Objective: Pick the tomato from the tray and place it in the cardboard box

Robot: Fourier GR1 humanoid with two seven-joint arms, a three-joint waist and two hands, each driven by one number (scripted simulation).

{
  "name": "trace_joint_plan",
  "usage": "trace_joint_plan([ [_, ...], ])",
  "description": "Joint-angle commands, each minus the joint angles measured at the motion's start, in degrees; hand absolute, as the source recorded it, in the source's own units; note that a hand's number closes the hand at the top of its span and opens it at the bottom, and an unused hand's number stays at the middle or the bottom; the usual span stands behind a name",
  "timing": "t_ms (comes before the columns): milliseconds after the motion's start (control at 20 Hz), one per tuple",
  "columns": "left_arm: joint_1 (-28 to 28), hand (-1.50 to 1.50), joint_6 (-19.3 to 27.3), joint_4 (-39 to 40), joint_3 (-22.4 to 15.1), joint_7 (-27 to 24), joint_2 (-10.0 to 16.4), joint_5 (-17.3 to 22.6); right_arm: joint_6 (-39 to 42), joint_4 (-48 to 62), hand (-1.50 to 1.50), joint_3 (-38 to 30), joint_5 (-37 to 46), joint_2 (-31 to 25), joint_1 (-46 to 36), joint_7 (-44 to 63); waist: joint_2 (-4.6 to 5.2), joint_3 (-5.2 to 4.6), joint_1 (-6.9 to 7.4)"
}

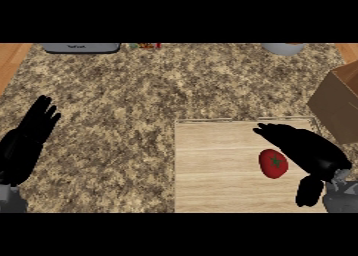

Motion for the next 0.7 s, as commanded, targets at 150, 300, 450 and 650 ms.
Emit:
trace_joint_plan([
  [150, -0.65, 0.0, -0.4, -1.8, 1.08, 2.09, -0.24, -1.26, -4.58, 8.42, -1.5, 0.55, 5.46, 0.87, -0.93, -5.48, 0.03, 0.01, 0.08],
  [300, -2.27, 0.0, -0.99, 2.56, 1.03, -0.63, -1.61, -2.43, -2.88, 6.02, -1.5, 1.54, 6.88, 3.74, -0.57, -2.49, 0.04, 0.0, -0.06],
  [450, 2.35, 0.0, -2.69, -2.06, 2.22, 1.03, -1.29, -1.13, -2.66, 9.11, -1.5, -1.62, 6.54, 3.2, -2.65, -4.78, 0.02, 0.0, 0.17],
  [650, -2.19, 0.0, -0.4, 0.72, 1.94, 1.78, -2.32, -3.34, -3.22, 3.48, -1.5, 0.44, 8.82, 2.51, 3.83, -6.28, -0.01, 0.0, -0.15],
])
